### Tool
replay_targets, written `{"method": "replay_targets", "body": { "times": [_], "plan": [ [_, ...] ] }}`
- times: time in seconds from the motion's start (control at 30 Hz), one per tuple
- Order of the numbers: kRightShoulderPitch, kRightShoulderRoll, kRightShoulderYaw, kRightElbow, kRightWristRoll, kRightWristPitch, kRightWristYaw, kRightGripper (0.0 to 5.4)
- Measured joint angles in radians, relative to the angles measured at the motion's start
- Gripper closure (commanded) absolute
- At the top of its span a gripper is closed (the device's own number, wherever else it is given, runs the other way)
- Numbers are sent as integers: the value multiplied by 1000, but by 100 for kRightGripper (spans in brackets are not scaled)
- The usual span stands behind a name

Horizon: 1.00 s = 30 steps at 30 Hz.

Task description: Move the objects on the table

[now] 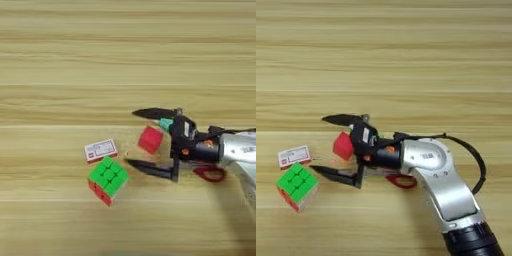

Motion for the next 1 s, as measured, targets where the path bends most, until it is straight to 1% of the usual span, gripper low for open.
{"method": "replay_targets", "body": {
  "times": [0.13, 0.23, 0.27, 0.3, 0.37, 0.4, 0.43, 0.53, 0.6, 0.67, 0.77, 1.0],
  "plan": [
    [-18, 0, 77, -8, -26, 18, 34, 5],
    [-18, 3, 121, -10, -47, 28, 41, 5],
    [-19, 6, 133, -3, -66, 28, 36, 5],
    [-19, 9, 136, 3, -70, 29, 34, 5],
    [-19, 25, 166, 16, -108, 29, 11, 5],
    [-19, 29, 174, 17, -115, 29, 8, 5],
    [-20, 34, 191, 20, -144, 31, -6, 5],
    [-27, 50, 219, 22, -165, 31, -23, 5],
    [-29, 53, 244, 42, -209, 52, -37, 5],
    [-23, 51, 258, 53, -232, 68, -43, 5],
    [-19, 53, 274, 55, -247, 71, -54, 5],
    [-17, 57, 280, 55, -260, 72, -56, 5]
  ]
}}
